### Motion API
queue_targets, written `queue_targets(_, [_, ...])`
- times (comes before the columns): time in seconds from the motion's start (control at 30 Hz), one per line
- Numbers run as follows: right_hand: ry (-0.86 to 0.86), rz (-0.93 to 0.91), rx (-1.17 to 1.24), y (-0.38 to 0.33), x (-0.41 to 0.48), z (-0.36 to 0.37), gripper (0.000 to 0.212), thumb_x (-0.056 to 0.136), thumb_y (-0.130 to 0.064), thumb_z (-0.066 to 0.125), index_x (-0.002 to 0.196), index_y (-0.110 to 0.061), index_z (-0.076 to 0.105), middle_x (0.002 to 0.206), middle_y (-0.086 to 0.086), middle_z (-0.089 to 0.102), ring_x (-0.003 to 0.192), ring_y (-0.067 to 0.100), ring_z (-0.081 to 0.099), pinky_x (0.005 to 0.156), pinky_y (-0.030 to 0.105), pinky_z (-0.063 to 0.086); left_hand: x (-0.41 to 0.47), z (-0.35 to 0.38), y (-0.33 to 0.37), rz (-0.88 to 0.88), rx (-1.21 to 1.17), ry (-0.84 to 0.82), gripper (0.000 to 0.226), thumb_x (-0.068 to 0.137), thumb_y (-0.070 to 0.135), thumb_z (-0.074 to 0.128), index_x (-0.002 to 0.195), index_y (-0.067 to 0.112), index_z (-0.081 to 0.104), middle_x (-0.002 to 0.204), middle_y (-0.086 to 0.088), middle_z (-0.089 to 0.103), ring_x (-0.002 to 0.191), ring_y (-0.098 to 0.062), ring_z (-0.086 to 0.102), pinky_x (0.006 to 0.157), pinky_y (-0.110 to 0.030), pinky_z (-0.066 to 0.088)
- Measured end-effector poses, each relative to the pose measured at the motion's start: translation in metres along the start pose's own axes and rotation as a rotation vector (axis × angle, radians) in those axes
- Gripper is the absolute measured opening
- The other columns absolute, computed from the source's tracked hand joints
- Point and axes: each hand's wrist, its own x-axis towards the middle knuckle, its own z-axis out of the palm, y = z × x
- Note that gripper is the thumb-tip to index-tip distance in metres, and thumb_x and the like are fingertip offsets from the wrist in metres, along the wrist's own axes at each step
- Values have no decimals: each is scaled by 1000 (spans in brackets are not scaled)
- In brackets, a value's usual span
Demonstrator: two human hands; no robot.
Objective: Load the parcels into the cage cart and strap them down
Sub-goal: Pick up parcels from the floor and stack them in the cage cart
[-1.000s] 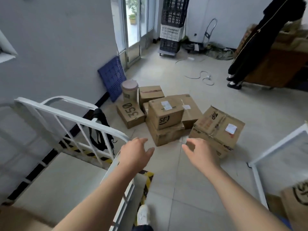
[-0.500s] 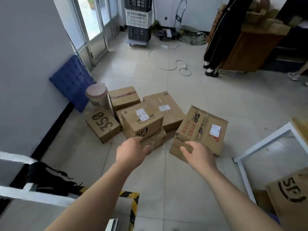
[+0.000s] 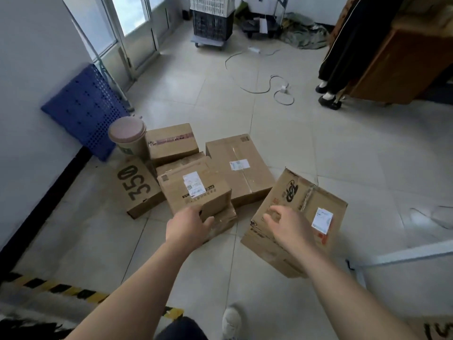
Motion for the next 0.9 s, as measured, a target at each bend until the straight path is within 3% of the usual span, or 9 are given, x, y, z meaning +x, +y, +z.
queue_targets(0.2, [-31,155,35,49,56,2,42,93,-44,53,129,-24,59,124,-3,63,108,16,60,78,27,50,74,31,58,56,57,-113,49,91,47,54,134,23,53,122,-2,63,108,-24,60,89,-39,52])
queue_targets(0.47, [-19,471,105,126,90,26,41,94,-39,53,127,-16,61,125,2,63,112,22,58,85,29,45,155,104,120,209,135,-324,33,89,43,52,114,24,60,104,3,66,97,-20,62,87,-42,52])
queue_targets(0.53, [-22,527,133,146,96,40,44,93,-40,53,129,-17,59,128,3,60,115,22,57,89,30,46,169,127,130,223,176,-374,31,91,41,54,114,20,58,106,1,65,94,-17,60,86,-34,51])
queue_targets(0.6, [-28,573,168,162,103,53,46,92,-39,55,132,-16,58,130,5,59,117,24,55,92,31,45,181,147,138,227,233,-402,40,94,40,54,126,17,53,118,-3,62,101,-19,59,79,-27,44])
queue_targets(0.73, [-36,599,208,182,120,71,46,93,-38,55,134,-16,55,131,5,58,119,23,54,94,31,44,203,176,149,207,250,-401,51,95,39,53,139,17,45,125,-2,59,106,-17,58,76,-26,43])
queue_targets(0.83, [-44,553,210,189,142,74,45,95,-40,52,135,-19,53,132,2,57,119,20,54,93,30,44,220,187,155,171,231,-368,40,93,36,53,128,16,52,110,-1,61,84,-11,47,69,-25,39])
queue_targets(0.9, [-48,513,200,190,161,71,47,95,-42,51,136,-22,52,133,0,56,117,19,55,91,31,46,232,189,158,143,213,-339,36,92,34,54,122,15,55,104,-1,61,81,-10,44,69,-26,39])
